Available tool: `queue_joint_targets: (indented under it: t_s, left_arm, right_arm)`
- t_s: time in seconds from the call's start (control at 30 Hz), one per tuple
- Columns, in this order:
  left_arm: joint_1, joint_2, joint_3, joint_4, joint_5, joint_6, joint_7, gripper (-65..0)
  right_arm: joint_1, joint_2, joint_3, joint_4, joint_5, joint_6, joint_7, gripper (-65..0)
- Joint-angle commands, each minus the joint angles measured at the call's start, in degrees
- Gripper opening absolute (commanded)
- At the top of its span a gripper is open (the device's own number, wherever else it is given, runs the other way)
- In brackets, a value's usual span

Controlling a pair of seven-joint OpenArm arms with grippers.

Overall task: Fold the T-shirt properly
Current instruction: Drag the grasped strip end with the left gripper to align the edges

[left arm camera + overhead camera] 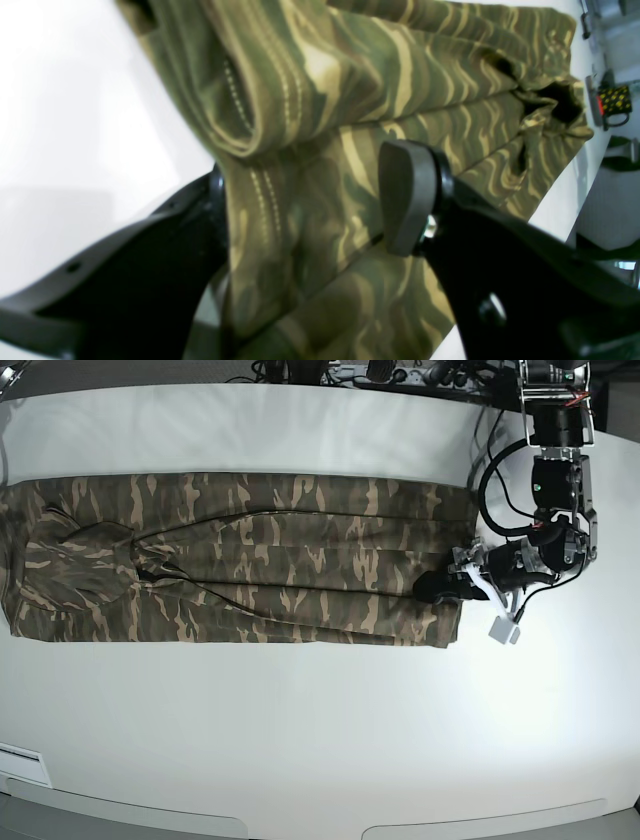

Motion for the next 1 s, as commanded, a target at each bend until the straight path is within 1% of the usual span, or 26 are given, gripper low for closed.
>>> queue_joint_targets:
  t_s: [0.0, 0.1, 0.23, 0.33, 0.5, 0.6, 0.67, 0.7, 0.73, 0.77, 0.8, 0.83, 0.97]
  left_arm:
    - [0.15, 0.31, 0.46, -0.35, 3.78, 1.03, 2.78, -25.8]
    - [-0.02, 0.96, 0.46, -0.35, 3.78, 0.87, 2.43, -25.8]
    - [-0.04, 0.94, 0.2, -0.35, 4.52, 0.68, 1.84, -25.8]
    - [-0.02, 0.9, -0.17, -0.35, 7.3, 0.9, -1.64, -25.8]
    - [-0.02, 1.03, -0.2, -0.35, 12.33, 4.55, -6.4, -25.8]
    - [-0.02, 1.03, -0.2, -0.35, 15.1, 6.6, -7.67, -25.8]
    - [-0.02, 1.07, -0.17, -0.35, 15.8, 7.61, -8.13, -26.4]
    - [-0.02, 1.07, -0.17, -0.35, 15.76, 8.11, -8.2, -29.9]
    - [-0.02, 1.11, -0.17, -0.35, 15.76, 8.59, -8.17, -36.7]
    - [-0.02, 1.22, -0.17, -0.35, 15.78, 8.92, -8.09, -46.5]
    - [0.0, 1.4, -0.17, -0.35, 15.78, 8.9, -7.89, -57.9]
    - [0.0, 1.57, -0.17, -0.35, 15.78, 8.85, -7.72, -65.0]
    - [-0.07, 2.14, -0.17, -0.35, 15.54, 8.68, -7.58, -65.0]
  right_arm:
    - [0.81, 1.95, 0.55, 0.87, 1.03, 0.35, 0.96, -65.0]
    - [0.81, 1.92, 0.55, 0.87, 1.03, 0.35, 0.96, -65.0]
    - [0.81, 1.92, 0.55, 0.87, 1.05, 0.35, 0.85, -65.0]
    - [0.79, 1.92, 0.55, 0.87, 1.03, 0.35, 0.76, -65.0]
    - [0.79, 1.92, 0.55, 0.87, 1.05, 0.37, 0.61, -65.0]
    - [0.79, 1.92, 0.55, 0.87, 1.05, 0.35, 0.61, -65.0]
    - [0.79, 1.92, 0.55, 0.87, 1.07, 0.35, 0.61, -65.0]
    - [0.81, 1.92, 0.55, 0.87, 1.05, 0.35, 0.61, -65.0]
    - [0.79, 1.92, 0.55, 0.87, 1.07, 0.35, 0.63, -65.0]
    - [0.79, 1.92, 0.55, 0.87, 1.05, 0.37, 0.63, -65.0]
    - [0.79, 1.92, 0.55, 0.87, 1.07, 0.35, 0.63, -65.0]
    - [0.81, 1.92, 0.55, 0.87, 1.07, 0.35, 0.63, -65.0]
    - [0.81, 1.92, 0.55, 0.87, 1.07, 0.35, 0.63, -65.0]
